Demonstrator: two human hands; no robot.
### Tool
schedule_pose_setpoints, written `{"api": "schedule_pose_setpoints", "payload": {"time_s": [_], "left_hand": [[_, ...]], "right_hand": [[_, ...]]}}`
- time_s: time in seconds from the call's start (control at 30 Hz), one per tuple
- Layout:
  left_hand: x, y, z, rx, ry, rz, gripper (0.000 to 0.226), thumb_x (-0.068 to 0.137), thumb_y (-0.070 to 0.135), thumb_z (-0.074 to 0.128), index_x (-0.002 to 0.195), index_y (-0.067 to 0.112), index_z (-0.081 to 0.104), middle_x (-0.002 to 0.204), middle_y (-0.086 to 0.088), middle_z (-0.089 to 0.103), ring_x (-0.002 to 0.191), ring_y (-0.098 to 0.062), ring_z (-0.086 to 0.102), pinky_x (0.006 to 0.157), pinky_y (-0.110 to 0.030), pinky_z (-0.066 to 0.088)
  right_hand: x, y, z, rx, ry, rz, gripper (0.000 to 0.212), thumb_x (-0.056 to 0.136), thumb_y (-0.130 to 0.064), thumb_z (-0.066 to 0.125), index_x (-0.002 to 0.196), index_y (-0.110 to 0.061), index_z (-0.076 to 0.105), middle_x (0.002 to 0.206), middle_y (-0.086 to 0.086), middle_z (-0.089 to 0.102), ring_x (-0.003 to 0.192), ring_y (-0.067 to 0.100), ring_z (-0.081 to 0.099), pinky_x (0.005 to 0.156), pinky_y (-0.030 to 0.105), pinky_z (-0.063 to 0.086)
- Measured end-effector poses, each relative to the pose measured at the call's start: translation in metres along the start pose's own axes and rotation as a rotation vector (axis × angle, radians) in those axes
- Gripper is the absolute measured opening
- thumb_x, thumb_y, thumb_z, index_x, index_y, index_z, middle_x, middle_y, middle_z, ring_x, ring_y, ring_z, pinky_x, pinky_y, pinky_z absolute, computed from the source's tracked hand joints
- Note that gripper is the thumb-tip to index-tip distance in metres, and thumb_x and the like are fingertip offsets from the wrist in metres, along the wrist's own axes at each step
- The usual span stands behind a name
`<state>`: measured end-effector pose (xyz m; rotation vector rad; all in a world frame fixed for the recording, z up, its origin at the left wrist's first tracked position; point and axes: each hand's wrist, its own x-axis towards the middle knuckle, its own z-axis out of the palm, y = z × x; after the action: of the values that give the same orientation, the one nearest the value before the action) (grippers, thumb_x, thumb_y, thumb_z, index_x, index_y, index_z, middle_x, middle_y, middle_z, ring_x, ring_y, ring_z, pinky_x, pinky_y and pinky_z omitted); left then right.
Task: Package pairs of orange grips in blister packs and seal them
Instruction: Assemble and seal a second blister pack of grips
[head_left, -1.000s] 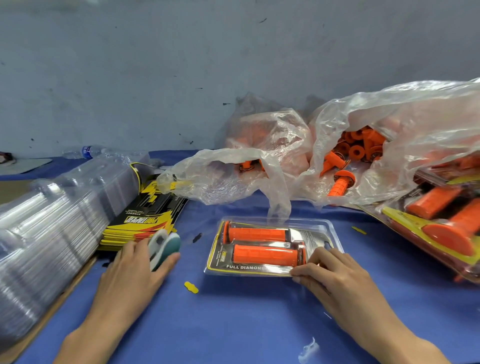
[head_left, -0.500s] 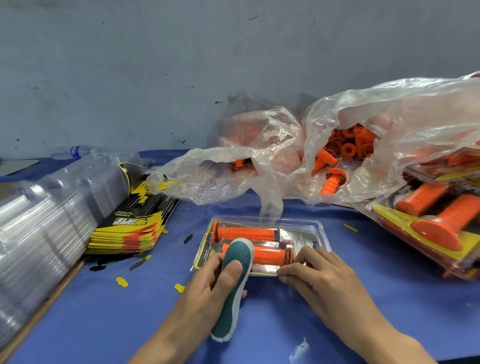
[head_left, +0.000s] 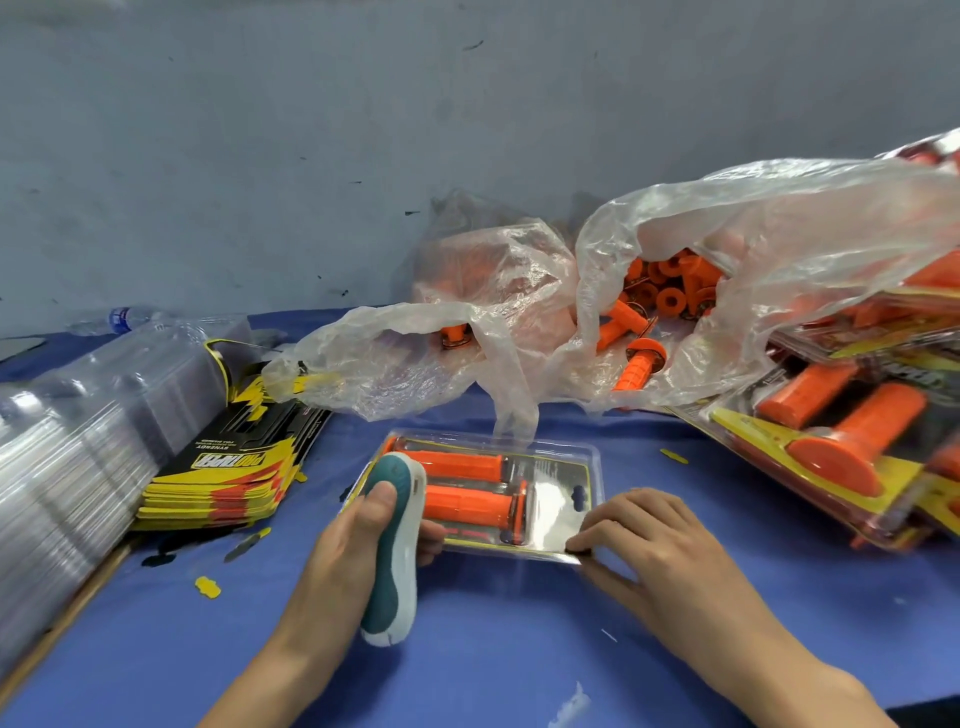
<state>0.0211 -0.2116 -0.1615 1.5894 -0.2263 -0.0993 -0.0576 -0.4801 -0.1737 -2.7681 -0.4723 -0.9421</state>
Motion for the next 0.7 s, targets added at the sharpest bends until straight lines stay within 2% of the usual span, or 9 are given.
{"api": "schedule_pose_setpoints", "payload": {"time_s": [0.07,0.17,0.27,0.37,0.47,0.63,0.7], "left_hand": [[0.003,-0.001,-0.004,-0.002,0.003,-0.033,0.074,0.077,0.073,0.059,0.096,0.003,0.075,0.095,-0.014,0.076,0.091,-0.028,0.073,0.08,-0.032,0.053],[0.003,-0.005,-0.007,0.017,-0.008,-0.051,0.068,0.075,0.07,0.051,0.094,0.011,0.078,0.098,-0.012,0.076,0.094,-0.026,0.072,0.083,-0.032,0.05],[0.001,-0.005,-0.01,-0.003,-0.015,-0.067,0.062,0.08,0.071,0.056,0.098,0.016,0.078,0.102,-0.011,0.076,0.097,-0.025,0.072,0.086,-0.034,0.05],[0.001,-0.003,-0.015,0.0,0.03,-0.043,0.07,0.08,0.071,0.058,0.105,0.008,0.074,0.102,-0.011,0.075,0.095,-0.028,0.072,0.08,-0.036,0.056],[0.001,-0.001,-0.023,0.013,0.108,0.009,0.079,0.074,0.075,0.06,0.104,0.003,0.069,0.095,-0.014,0.075,0.088,-0.031,0.073,0.073,-0.038,0.059],[-0.003,-0.004,-0.026,0.06,0.081,0.016,0.074,0.08,0.071,0.059,0.102,0.001,0.069,0.094,-0.013,0.075,0.089,-0.028,0.073,0.083,-0.039,0.054],[-0.005,-0.005,-0.024,0.067,0.069,0.021,0.081,0.073,0.075,0.054,0.103,0.001,0.069,0.095,-0.012,0.076,0.089,-0.027,0.073,0.08,-0.035,0.054]], "right_hand": [[-0.001,0.001,-0.001,0.016,-0.016,-0.017,0.014,0.091,-0.04,0.058,0.09,-0.031,0.069,0.096,-0.02,0.062,0.09,0.008,0.059,0.087,0.023,0.041],[-0.001,-0.001,0.001,0.009,-0.018,-0.053,0.015,0.094,-0.04,0.055,0.089,-0.033,0.068,0.097,-0.021,0.062,0.09,0.008,0.059,0.086,0.024,0.041],[-0.001,-0.002,-0.001,-0.004,-0.036,-0.05,0.02,0.097,-0.043,0.05,0.089,-0.034,0.067,0.098,-0.022,0.062,0.091,0.007,0.059,0.086,0.025,0.041],[-0.001,0.0,-0.005,0.007,-0.039,-0.032,0.025,0.097,-0.044,0.046,0.088,-0.035,0.068,0.097,-0.023,0.063,0.091,0.006,0.06,0.086,0.025,0.04],[-0.002,0.006,-0.014,0.013,-0.047,0.01,0.019,0.096,-0.045,0.054,0.089,-0.035,0.068,0.098,-0.025,0.064,0.091,0.007,0.062,0.086,0.025,0.038],[-0.003,0.006,-0.017,-0.048,-0.066,0.061,0.004,0.086,-0.034,0.068,0.089,-0.032,0.066,0.098,-0.023,0.063,0.091,0.01,0.063,0.085,0.026,0.038],[-0.003,0.002,-0.013,-0.088,-0.053,0.076,0.019,0.079,-0.025,0.078,0.091,-0.032,0.066,0.097,-0.019,0.063,0.09,0.013,0.063,0.086,0.027,0.038]]}}
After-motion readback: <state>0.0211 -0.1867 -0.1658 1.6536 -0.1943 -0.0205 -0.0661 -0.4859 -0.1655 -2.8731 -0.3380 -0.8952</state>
